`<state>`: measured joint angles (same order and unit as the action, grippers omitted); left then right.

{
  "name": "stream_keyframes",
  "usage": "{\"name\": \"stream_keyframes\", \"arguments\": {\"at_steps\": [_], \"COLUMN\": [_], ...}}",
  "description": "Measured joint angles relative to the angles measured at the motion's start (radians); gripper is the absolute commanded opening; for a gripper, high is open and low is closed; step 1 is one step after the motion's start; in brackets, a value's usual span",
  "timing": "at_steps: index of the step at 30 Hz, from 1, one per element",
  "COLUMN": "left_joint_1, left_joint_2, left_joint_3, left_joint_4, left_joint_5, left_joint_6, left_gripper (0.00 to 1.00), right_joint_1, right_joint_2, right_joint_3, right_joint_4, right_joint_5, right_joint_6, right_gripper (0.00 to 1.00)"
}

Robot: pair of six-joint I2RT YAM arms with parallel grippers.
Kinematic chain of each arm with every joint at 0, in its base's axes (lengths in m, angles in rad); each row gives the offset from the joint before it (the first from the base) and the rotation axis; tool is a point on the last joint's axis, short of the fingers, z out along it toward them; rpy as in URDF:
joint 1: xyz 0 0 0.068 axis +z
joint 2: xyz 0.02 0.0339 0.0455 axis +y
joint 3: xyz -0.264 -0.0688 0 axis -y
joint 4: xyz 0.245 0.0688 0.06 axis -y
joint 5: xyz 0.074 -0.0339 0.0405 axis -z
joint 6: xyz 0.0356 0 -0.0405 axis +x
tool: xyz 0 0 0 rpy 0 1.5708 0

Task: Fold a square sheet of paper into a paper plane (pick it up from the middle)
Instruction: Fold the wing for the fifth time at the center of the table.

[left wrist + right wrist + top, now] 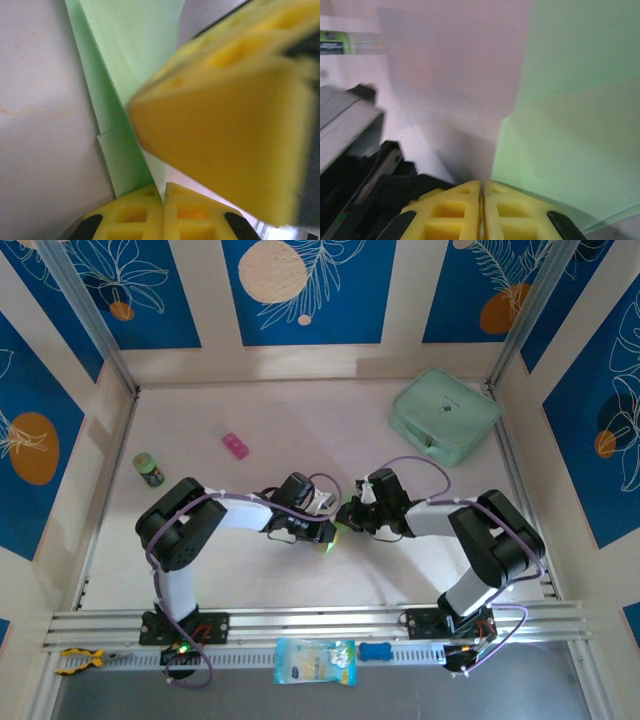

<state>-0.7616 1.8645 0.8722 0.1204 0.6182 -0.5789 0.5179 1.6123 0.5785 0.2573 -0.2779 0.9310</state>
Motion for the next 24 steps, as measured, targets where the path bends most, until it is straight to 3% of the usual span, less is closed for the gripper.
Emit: {"name": "stream_keyframes", "arguments": {"at_steps": [8,12,16,23,24], "left_joint_1": [0.000,0.000,0.001,0.000,0.000], "left_joint_2": [-0.005,-0.028,-0.039,-0.039,-0.039], "left_joint_3": [-0.011,-0.038,-0.060,-0.064,-0.064], "left_joint_4": [0.018,0.021,0.018,0.014,0.011], "left_joint_5": [0.010,0.020,0.030,0.043,0.043], "left_joint_6": [-0.006,-0.008,-0.008,-0.005,0.002], "left_gripper": [0.13,0.11,0.00,0.00,0.04], "right_joint_1": [-0.029,-0.042,-0.049,-0.053,-0.054], "right_joint_2": [0.017,0.018,0.024,0.027,0.027], "right_joint_3": [-0.016,-0.019,-0.019,-0.019,-0.019], "right_joint_4": [-0.014,-0.008,-0.001,0.002,0.002], "right_joint_5": [0.034,0.029,0.012,0.002,0.001], "right_joint_6": [0.001,0.001,0.001,0.001,0.001], "right_gripper": [0.10,0.10,0.10,0.10,0.10]}}
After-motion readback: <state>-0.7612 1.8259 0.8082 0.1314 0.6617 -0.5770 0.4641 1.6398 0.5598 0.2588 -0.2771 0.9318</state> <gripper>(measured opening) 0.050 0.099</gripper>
